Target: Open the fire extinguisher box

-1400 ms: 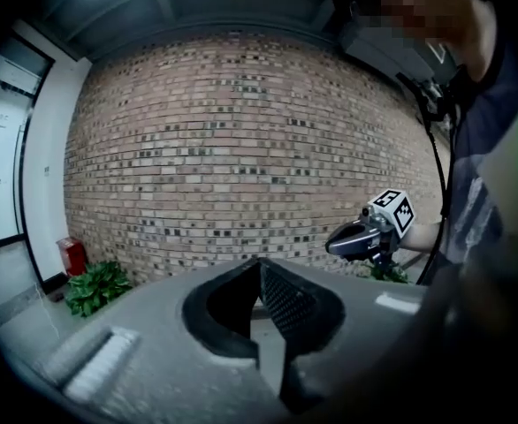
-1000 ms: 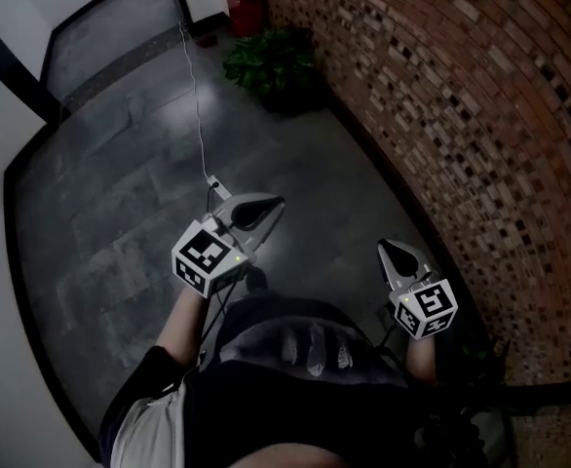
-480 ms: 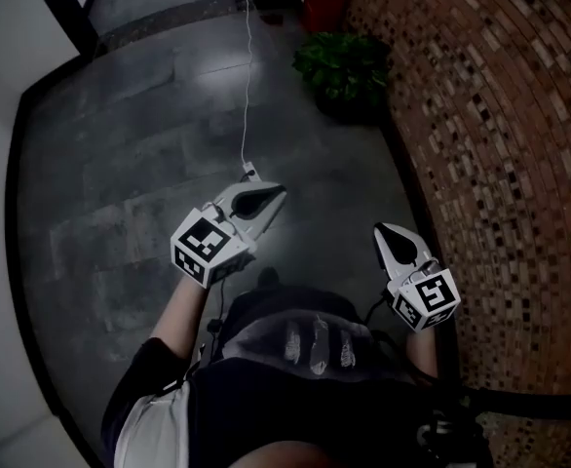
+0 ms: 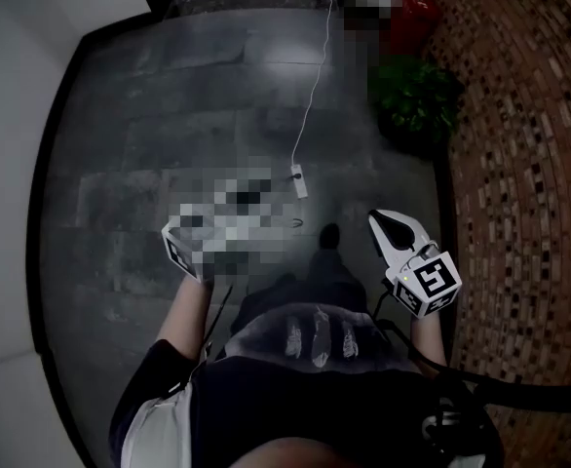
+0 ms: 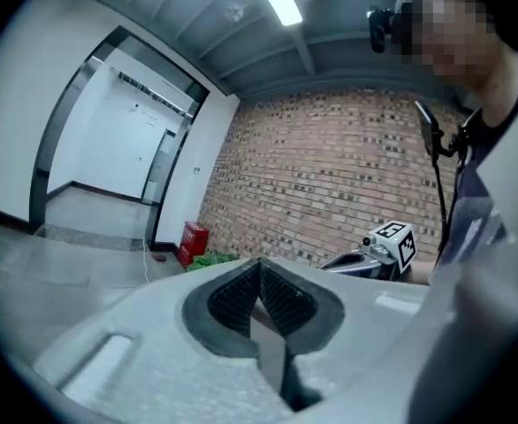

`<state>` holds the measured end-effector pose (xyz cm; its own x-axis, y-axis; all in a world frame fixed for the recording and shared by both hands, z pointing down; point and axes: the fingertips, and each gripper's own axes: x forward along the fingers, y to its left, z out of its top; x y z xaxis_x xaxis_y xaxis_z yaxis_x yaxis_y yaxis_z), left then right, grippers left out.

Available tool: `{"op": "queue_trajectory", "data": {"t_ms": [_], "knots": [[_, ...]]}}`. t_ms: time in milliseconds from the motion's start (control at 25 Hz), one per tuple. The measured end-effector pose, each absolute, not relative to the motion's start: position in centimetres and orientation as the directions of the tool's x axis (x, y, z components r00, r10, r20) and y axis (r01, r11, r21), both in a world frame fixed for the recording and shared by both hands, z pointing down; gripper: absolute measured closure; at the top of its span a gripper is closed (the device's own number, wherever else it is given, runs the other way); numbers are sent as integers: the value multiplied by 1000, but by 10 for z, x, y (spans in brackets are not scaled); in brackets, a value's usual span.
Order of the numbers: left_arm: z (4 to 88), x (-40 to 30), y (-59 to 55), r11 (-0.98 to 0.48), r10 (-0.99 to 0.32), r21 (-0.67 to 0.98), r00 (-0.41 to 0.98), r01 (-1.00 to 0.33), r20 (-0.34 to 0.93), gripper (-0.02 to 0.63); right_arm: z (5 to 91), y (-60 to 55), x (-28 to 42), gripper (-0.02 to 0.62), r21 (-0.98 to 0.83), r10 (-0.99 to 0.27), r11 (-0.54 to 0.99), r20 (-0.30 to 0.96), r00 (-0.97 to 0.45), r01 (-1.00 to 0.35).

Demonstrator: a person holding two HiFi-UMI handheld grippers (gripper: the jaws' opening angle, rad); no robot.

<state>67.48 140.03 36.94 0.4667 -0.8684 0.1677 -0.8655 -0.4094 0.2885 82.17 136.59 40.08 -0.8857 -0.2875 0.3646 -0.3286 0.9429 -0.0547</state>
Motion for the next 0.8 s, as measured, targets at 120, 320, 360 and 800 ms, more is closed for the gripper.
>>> {"op": "queue_trajectory", "data": {"t_ms": [120,320,360,800], "knots": [[373,668,1372,-357,-886,290,420,-888,196,604,404,1327,812,597,-80,-250,952,350,-903,-295],[380,661,1303,-280,-904,264,346,-923,251,604,418,1251,806,597,-110,-215,957,362,-907,-270],[380,662,1287,-275,-904,257,340,-927,260,604,419,1237,806,597,-114,-203,959,363,-909,-259],[376,684,1173,-226,-912,256,296,-940,283,604,428,1098,825,597,-175,-167,953,382,-909,-248]]}}
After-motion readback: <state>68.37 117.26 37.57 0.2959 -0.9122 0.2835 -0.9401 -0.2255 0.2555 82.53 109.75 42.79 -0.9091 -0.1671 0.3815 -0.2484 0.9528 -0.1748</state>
